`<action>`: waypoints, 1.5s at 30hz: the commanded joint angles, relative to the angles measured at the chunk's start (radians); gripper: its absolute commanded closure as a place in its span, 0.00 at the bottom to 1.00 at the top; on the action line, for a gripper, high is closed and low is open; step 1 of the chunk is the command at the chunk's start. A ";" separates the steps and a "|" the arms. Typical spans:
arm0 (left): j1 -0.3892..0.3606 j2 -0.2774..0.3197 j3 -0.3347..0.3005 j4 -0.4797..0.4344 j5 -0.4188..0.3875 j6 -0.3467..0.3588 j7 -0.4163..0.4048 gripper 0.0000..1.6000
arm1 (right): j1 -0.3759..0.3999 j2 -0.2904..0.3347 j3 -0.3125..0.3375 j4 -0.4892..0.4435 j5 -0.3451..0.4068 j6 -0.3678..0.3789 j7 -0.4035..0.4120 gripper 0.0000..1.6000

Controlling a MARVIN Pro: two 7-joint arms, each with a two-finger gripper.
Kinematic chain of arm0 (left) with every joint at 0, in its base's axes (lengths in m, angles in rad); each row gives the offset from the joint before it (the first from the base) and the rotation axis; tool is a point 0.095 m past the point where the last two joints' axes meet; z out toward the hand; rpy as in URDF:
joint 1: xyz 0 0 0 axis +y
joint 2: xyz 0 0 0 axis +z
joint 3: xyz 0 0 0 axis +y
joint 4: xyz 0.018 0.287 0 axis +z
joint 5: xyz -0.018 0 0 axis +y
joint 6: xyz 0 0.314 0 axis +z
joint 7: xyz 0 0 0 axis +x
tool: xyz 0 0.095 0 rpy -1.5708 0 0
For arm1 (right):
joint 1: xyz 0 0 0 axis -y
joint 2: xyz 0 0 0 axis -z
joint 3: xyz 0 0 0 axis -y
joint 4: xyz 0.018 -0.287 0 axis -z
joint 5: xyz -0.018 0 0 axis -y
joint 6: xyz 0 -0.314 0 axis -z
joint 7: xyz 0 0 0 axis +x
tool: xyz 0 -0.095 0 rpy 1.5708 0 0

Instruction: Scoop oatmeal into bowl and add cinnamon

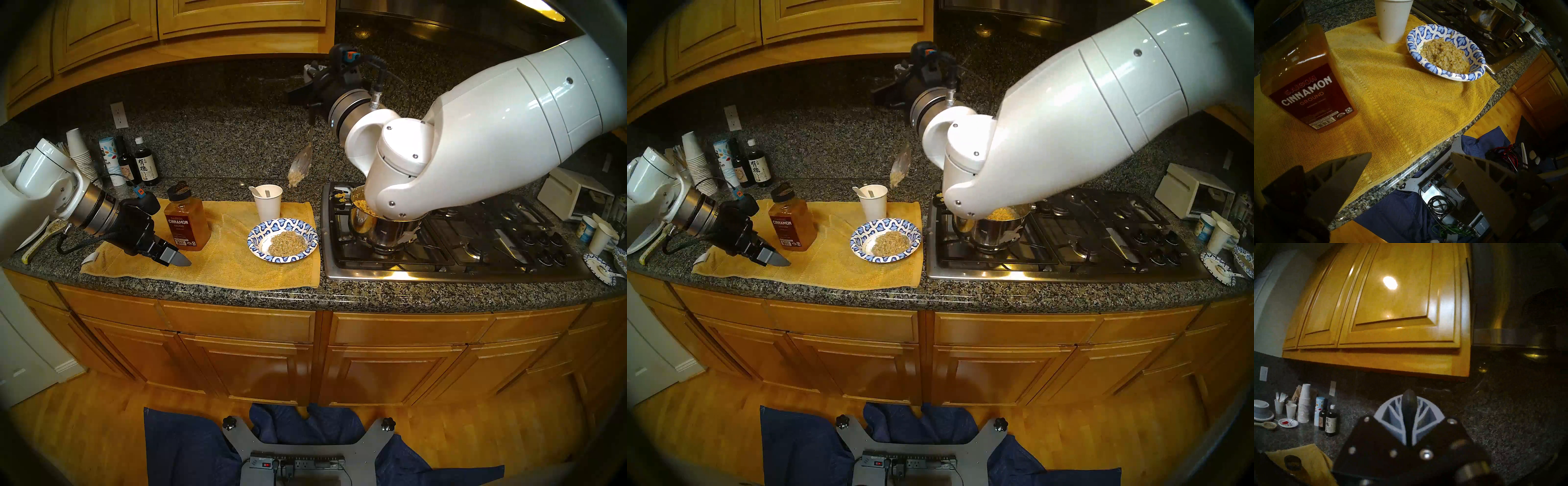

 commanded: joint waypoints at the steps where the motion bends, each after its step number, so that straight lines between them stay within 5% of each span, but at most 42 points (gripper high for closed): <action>1: -0.025 -0.002 -0.024 0.002 -0.001 -0.002 0.001 0.00 | 0.105 0.107 -0.038 0.076 0.050 -0.002 -0.099 1.00; 16: -0.028 -0.002 -0.027 0.002 -0.001 -0.002 0.001 0.00 | 0.209 0.265 -0.172 0.034 0.157 -0.002 -0.115 1.00; 17: -0.028 -0.002 -0.027 0.002 -0.001 -0.002 0.001 0.00 | 0.161 0.217 -0.187 0.071 0.177 -0.002 -0.057 1.00; 18: -0.029 -0.002 -0.027 0.002 -0.001 -0.002 0.001 0.00 | 0.216 0.280 -0.196 0.016 0.175 -0.002 -0.099 1.00; 23: -0.030 -0.002 -0.029 0.002 -0.001 -0.001 0.001 0.00 | 0.236 0.313 -0.241 -0.051 0.197 -0.002 -0.106 1.00; 36: -0.030 -0.002 -0.030 0.002 -0.001 0.000 0.001 0.00 | 0.224 0.340 -0.318 -0.190 0.199 -0.002 -0.096 1.00; 45: -0.030 -0.002 -0.029 0.002 -0.001 -0.001 0.001 0.00 | 0.181 0.322 -0.308 -0.200 0.182 -0.002 -0.077 1.00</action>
